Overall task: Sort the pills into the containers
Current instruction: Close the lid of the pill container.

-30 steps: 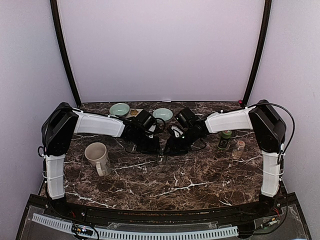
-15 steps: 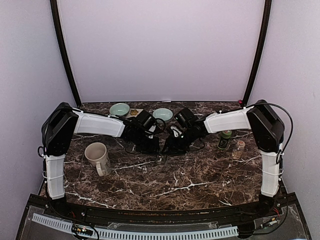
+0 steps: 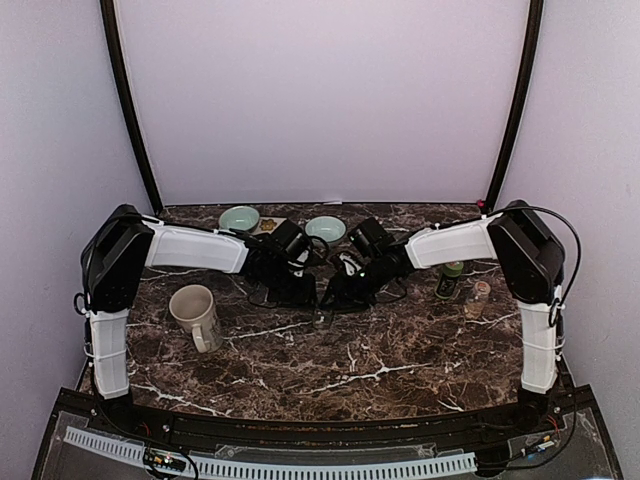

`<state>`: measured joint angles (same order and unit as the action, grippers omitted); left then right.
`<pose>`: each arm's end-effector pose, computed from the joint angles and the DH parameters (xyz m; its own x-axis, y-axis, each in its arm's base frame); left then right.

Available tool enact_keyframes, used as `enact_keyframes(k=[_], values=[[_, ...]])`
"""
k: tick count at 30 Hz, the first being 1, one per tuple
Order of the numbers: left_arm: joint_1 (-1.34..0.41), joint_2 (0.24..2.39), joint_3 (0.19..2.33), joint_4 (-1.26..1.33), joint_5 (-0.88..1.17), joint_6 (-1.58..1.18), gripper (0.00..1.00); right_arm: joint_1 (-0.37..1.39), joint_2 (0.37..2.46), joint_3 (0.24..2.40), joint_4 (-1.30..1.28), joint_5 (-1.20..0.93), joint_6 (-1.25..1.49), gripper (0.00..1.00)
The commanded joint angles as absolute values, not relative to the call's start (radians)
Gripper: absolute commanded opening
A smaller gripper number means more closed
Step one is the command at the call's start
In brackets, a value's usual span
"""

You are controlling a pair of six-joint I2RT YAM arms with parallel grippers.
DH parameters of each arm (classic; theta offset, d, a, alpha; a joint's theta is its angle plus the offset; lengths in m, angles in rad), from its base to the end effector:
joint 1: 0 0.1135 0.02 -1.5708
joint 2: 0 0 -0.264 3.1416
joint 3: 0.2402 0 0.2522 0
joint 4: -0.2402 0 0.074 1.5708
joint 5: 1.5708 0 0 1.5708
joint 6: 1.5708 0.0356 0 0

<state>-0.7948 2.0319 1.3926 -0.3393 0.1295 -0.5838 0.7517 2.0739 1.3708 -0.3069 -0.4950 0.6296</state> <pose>0.2985 -0.3107 0.1612 -0.9028 0.1396 -0.4067 0.3123 0.8630 -0.3971 0.3018 0.3053 0.1430 -0.9625 -0.1905 -0.1930 -0.2706 0.7206 0.6383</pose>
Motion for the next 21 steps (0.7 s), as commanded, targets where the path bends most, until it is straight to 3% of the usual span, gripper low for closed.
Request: enact_keyframes(k=[1, 21], values=[[-0.805, 1.968, 1.404, -0.333, 0.125, -0.576, 0.38, 0.764, 2.122, 1.370, -0.293, -0.470, 0.637, 0.45], [-0.805, 1.918, 1.402, -0.318, 0.086, -0.578, 0.42, 0.764, 2.160, 1.396, -0.329, -0.455, 0.642, 0.45]])
